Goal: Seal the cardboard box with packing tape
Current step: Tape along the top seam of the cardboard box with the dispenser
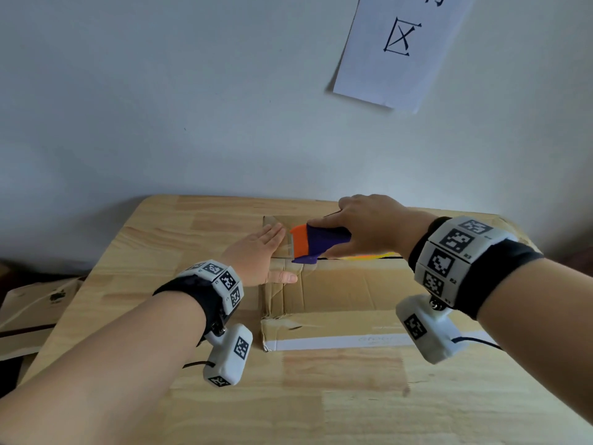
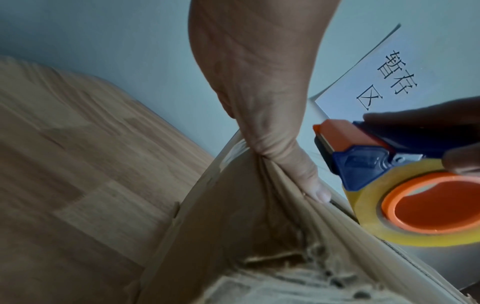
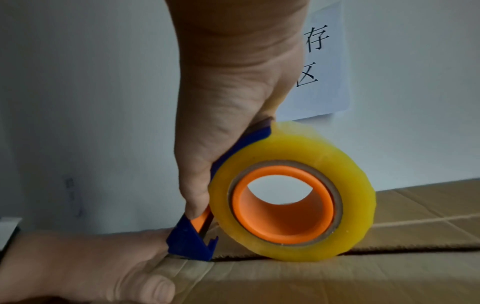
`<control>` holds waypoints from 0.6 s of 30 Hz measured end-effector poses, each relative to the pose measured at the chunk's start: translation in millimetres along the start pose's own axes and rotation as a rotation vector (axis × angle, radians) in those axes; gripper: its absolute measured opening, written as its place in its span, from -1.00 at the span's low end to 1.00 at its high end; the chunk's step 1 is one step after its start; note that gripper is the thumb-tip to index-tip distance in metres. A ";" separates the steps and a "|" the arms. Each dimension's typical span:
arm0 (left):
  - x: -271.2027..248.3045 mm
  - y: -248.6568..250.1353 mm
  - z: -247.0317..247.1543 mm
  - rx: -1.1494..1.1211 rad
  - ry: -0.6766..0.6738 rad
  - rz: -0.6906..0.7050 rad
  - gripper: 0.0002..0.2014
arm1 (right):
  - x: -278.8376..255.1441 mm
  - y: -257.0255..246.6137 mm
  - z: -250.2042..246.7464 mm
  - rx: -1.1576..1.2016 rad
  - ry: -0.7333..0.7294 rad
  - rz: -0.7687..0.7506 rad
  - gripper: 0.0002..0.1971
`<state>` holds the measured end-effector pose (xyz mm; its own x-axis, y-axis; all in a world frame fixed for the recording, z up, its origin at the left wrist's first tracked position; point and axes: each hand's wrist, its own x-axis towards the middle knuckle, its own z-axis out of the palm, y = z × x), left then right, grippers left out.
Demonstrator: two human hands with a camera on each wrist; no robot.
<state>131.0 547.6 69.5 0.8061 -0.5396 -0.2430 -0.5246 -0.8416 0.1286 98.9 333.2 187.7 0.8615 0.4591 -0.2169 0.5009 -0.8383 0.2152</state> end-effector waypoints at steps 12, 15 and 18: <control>-1.0 -2.6 0.0 -0.017 -0.024 -0.004 0.17 | -18.4 32.8 9.3 0.248 0.027 -0.005 -0.24; -0.9 -2.8 -1.0 -0.012 -0.034 -0.012 0.09 | -19.9 35.5 12.8 0.290 0.020 -0.019 -0.26; -3.0 -1.0 -2.1 -0.019 -0.022 -0.019 0.03 | -12.6 34.1 2.0 0.139 -0.030 -0.040 -0.26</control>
<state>129.6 550.0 72.1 0.8094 -0.5230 -0.2671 -0.5038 -0.8521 0.1419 104.9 298.2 195.9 0.8373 0.4857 -0.2511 0.5167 -0.8531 0.0725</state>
